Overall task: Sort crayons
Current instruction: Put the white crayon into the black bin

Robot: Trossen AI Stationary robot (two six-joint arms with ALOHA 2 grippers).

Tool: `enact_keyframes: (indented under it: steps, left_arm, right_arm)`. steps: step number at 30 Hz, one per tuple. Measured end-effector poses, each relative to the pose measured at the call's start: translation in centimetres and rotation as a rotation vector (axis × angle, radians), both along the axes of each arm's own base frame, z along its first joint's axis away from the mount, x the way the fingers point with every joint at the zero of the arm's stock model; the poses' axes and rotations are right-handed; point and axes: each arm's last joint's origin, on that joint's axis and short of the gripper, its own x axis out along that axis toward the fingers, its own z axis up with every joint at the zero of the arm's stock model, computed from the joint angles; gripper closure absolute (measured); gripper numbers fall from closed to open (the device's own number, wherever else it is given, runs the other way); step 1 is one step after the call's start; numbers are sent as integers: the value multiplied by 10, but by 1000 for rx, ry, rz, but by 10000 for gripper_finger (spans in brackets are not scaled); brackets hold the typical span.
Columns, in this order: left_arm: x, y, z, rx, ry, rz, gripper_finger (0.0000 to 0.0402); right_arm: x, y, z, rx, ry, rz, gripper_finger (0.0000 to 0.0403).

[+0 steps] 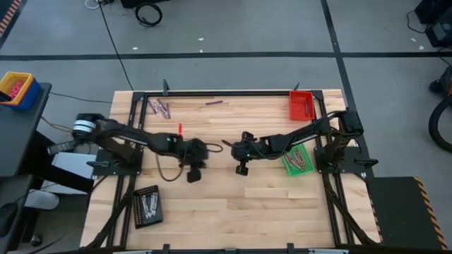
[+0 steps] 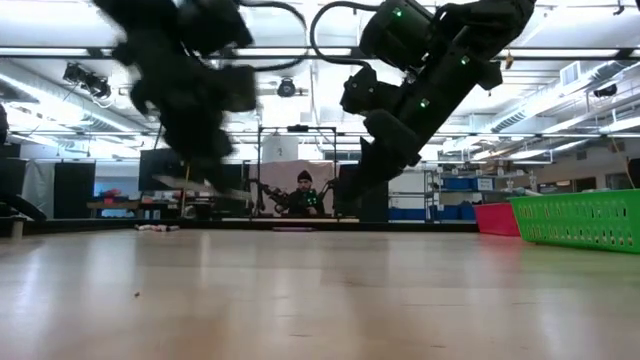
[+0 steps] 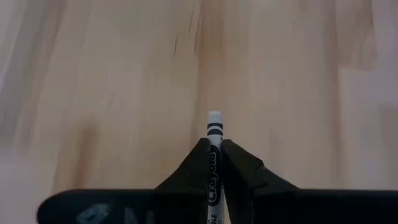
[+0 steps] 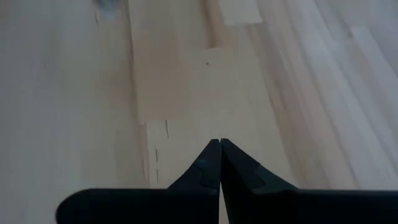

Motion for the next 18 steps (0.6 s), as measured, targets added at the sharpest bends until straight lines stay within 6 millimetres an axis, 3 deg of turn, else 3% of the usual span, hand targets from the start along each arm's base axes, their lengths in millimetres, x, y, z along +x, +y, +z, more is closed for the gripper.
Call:
enact_keyframes:
  steps: [3, 6, 10, 18]
  left_arm:
    - [-21, -12, 24, -77, 187, 107, 372]
    - [-41, -38, 57, -143, 260, 133, 372]
    - [-67, -72, 79, -274, 378, 257, 372]
    - [-117, -131, 80, -372, 525, 654, 372]
  right_arm:
    - [-3, 0, -5, -16, -4, 8, 391]
    - [-9, -2, -14, -41, -18, 2, 391]
    - [-18, -7, -26, -50, -63, -23, 391]
    - [-22, -8, -28, -41, -246, -32, 391]
